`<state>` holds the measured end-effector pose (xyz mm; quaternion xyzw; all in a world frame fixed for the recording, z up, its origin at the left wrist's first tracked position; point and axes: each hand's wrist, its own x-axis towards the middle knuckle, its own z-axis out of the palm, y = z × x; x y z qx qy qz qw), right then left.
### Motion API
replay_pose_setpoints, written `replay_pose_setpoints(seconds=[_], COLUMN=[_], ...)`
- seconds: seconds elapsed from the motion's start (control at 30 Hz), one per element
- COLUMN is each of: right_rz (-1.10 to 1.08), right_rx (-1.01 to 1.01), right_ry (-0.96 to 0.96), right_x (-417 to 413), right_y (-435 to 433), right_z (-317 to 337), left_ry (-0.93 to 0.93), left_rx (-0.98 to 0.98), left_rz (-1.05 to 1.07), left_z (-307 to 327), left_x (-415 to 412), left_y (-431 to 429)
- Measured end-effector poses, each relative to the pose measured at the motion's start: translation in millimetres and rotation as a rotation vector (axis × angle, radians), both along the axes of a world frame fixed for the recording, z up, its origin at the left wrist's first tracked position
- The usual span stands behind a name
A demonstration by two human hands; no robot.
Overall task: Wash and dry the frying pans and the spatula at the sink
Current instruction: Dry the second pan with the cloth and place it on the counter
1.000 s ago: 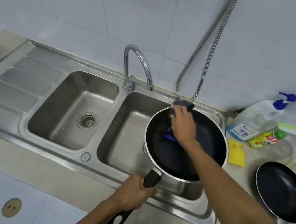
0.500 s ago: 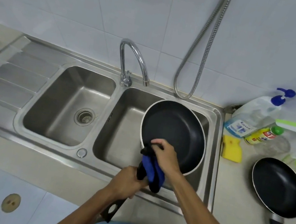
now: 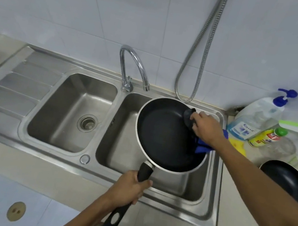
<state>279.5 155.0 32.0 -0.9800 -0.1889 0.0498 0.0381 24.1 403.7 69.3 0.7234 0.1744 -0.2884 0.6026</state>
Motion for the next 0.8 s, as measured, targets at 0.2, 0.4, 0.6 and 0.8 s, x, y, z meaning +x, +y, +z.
replay_pose_setpoints(seconds=[0.2,0.4,0.6,0.8], right_rz=[-0.11,0.242,-0.044,-0.408], right_rx=[0.316,0.455,0.396,0.34], right_ry=[-0.013,0.234,0.071,-0.028], right_x=[21.7,-43.2,-21.2,4.3], right_y=[63.2,158.8,134.7,49.8], right_z=[9.5,10.4,1.8,-6.5], left_ry=[0.06,0.094,0.077,0.058], left_rx=[0.046,0.075,0.131,0.05], left_rz=[-0.039,-0.071,-0.067,-0.001], left_z=[3.6,1.7,-0.8,2.5], left_x=[-7.7,-5.1,-8.3,-2.7], left_y=[-10.0,-7.3,12.3,12.2])
